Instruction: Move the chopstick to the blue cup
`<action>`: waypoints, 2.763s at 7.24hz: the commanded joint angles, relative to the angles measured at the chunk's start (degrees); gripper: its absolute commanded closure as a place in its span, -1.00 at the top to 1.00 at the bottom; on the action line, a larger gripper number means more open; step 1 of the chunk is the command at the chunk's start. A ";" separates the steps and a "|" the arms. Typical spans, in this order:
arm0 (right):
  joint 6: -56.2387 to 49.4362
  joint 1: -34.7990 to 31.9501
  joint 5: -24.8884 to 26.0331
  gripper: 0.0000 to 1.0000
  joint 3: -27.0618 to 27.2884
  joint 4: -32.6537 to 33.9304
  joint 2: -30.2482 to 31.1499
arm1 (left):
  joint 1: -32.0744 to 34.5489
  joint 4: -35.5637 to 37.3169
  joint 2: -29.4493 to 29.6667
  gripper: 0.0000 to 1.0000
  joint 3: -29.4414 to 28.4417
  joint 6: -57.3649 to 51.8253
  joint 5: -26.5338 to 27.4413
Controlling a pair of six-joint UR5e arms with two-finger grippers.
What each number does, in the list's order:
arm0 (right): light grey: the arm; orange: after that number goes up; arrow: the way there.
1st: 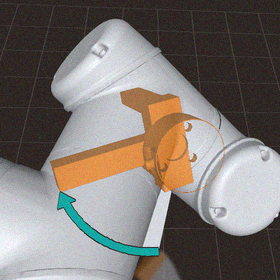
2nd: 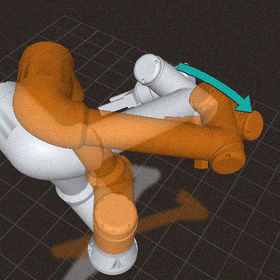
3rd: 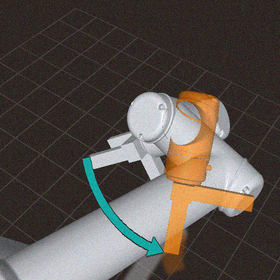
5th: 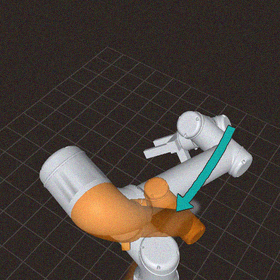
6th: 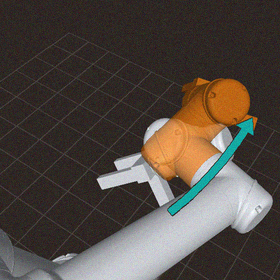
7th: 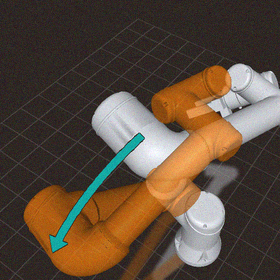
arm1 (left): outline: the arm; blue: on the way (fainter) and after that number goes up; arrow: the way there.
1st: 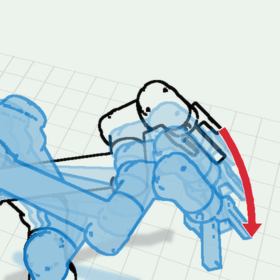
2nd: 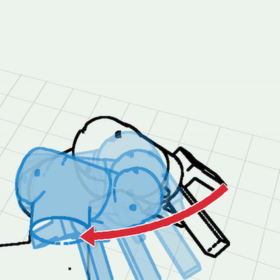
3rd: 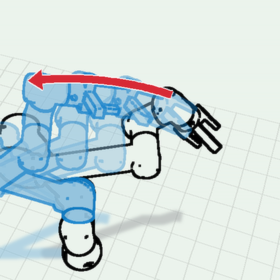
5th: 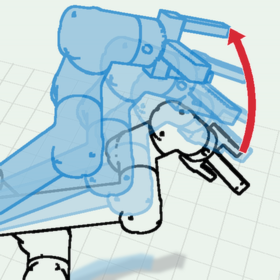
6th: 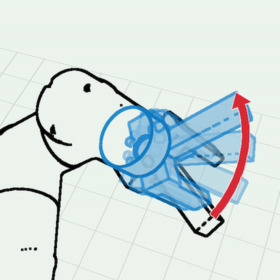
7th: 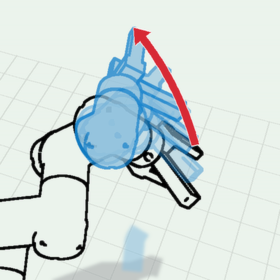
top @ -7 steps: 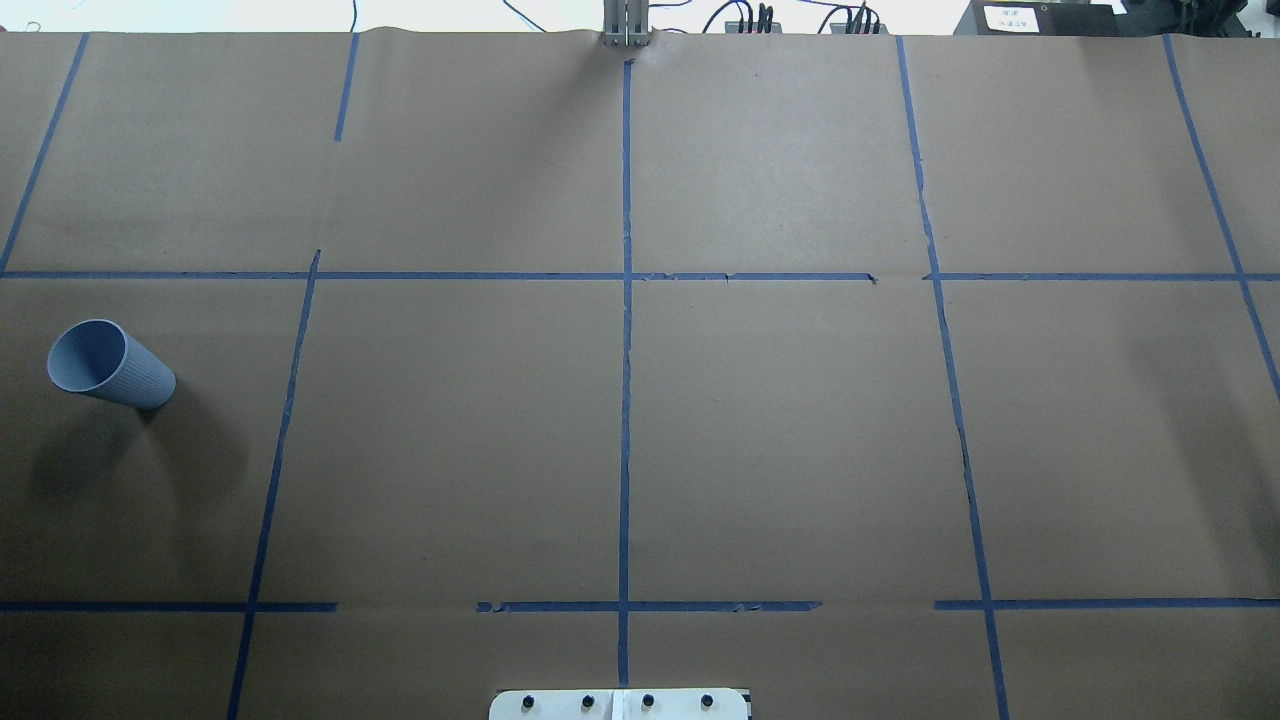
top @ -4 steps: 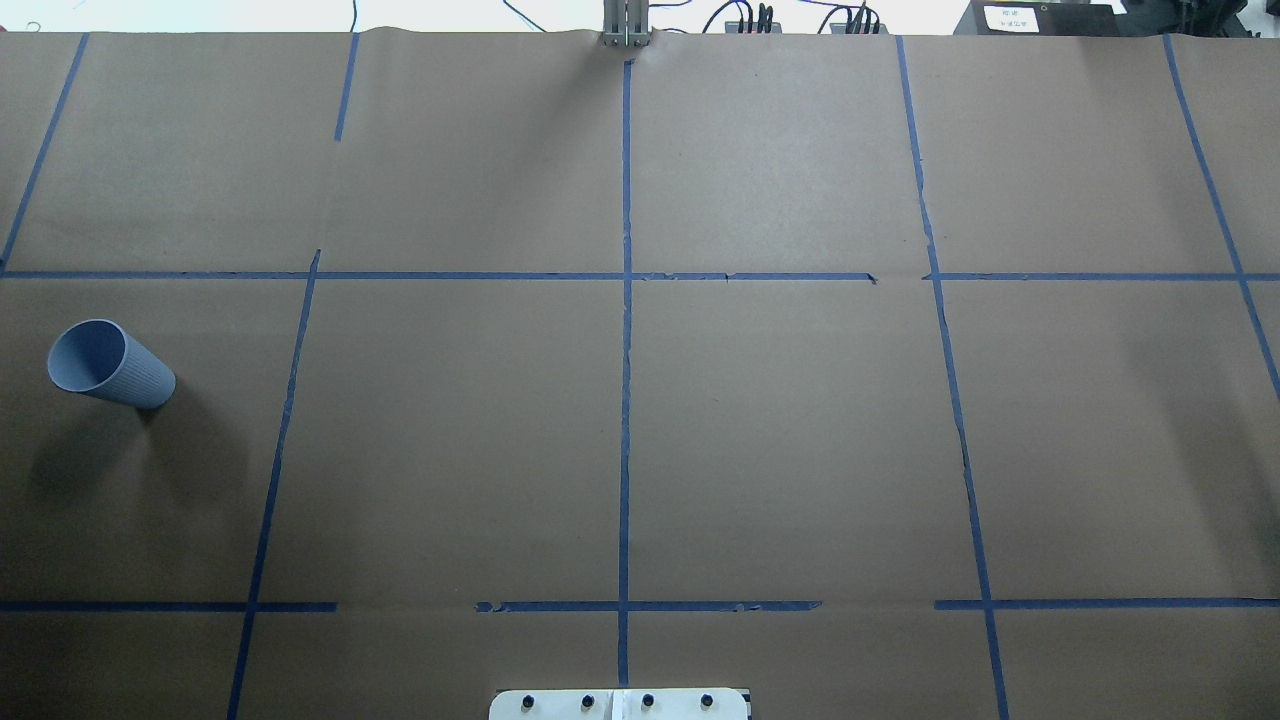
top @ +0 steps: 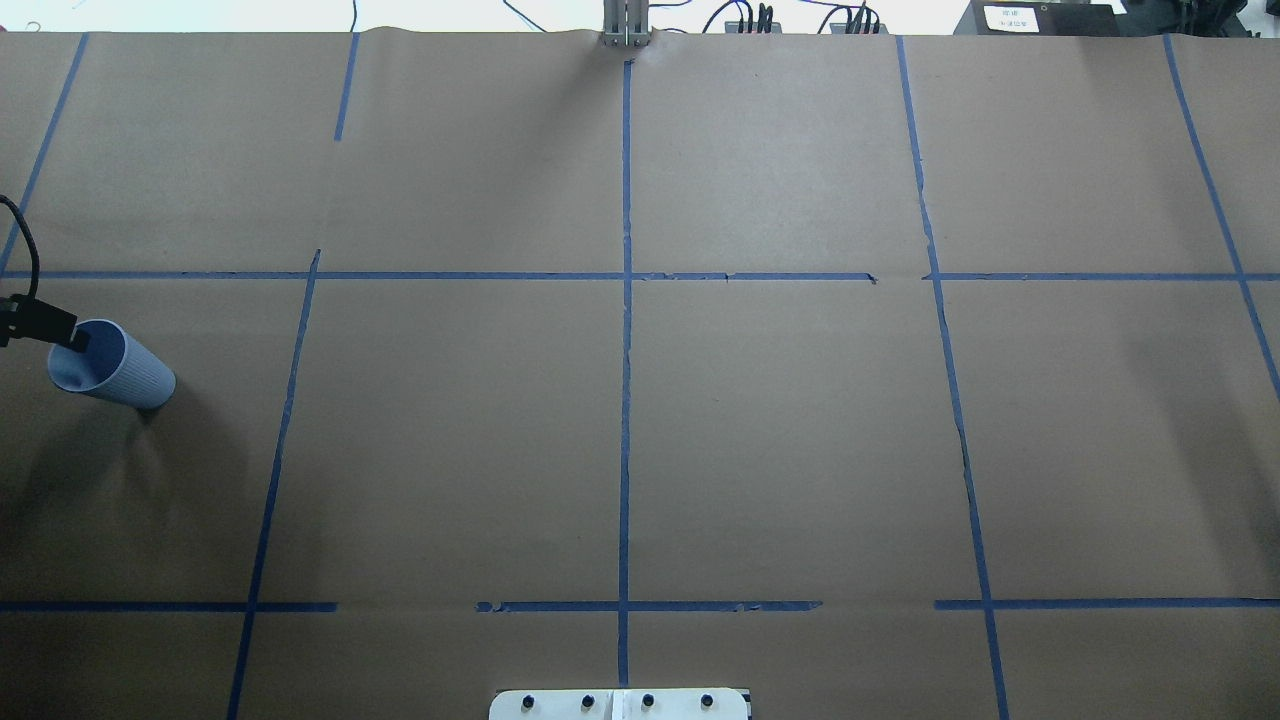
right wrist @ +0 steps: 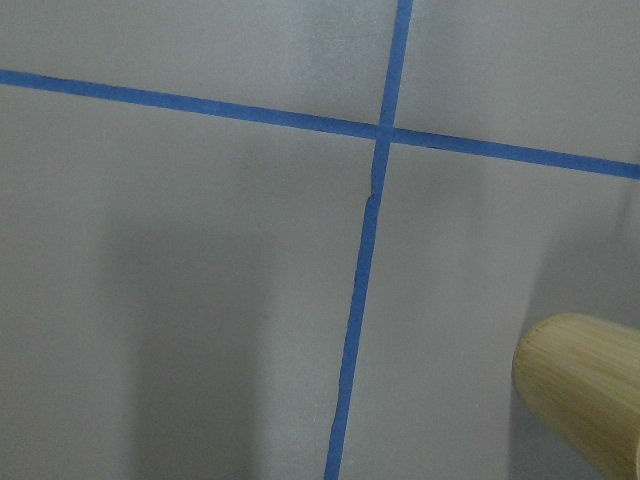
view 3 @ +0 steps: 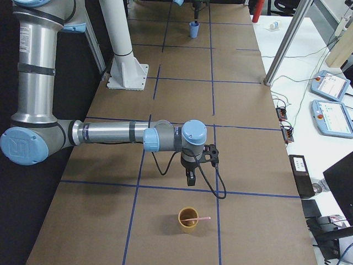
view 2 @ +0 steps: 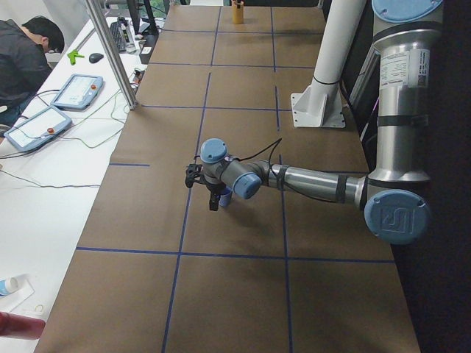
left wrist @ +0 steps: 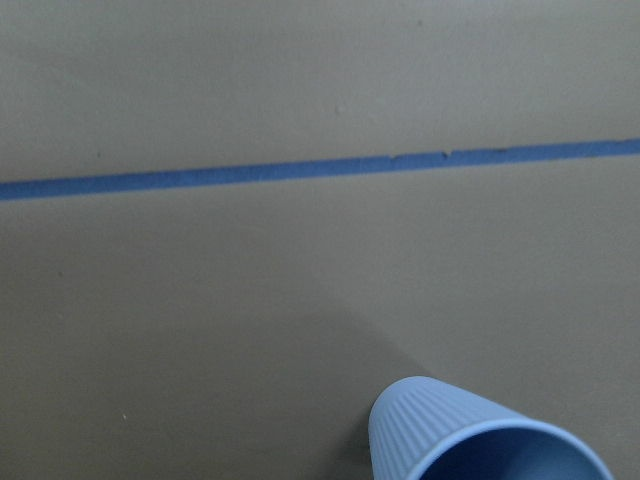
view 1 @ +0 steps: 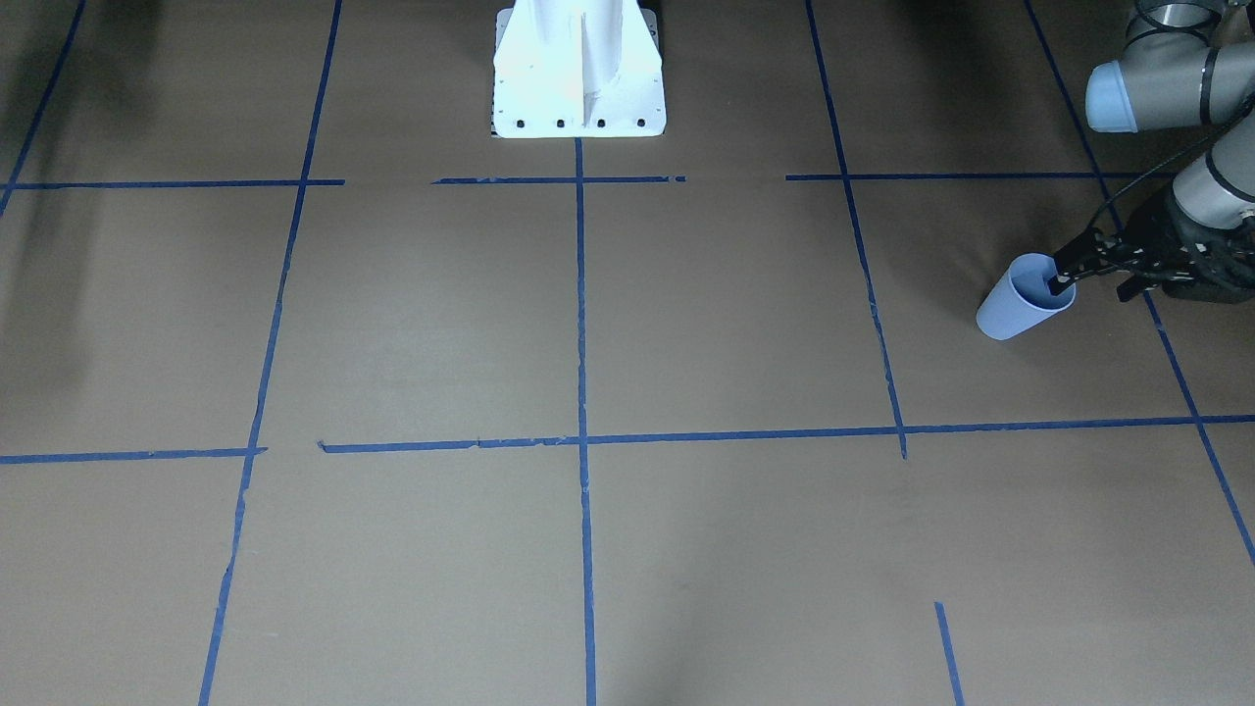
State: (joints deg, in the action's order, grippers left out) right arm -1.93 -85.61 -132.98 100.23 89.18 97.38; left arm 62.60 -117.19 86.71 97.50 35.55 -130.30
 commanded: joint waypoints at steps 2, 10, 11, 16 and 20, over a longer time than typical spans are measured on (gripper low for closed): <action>0.00 0.00 0.00 1.00 -0.03 -0.06 0.00 | -1.86 -0.32 0.30 -0.86 -0.38 4.96 0.92; 1.31 0.00 0.00 1.00 0.49 -0.06 0.00 | -3.18 32.69 20.20 -1.00 15.09 7.67 -0.31; 1.58 0.00 -0.09 1.00 0.41 -0.84 0.00 | -9.80 32.90 26.00 -1.00 14.22 17.79 0.48; 1.58 0.26 -0.18 1.00 0.14 -1.02 0.00 | -25.32 16.92 46.35 -1.00 -7.09 40.97 14.54; 1.58 0.44 -0.18 1.00 0.23 -1.03 0.00 | -29.02 14.54 50.14 -0.99 -14.35 41.44 18.50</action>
State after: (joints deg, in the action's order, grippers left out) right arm -0.35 -85.23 -133.15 100.38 88.10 97.38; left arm 34.23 -102.48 136.61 83.84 76.86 -112.43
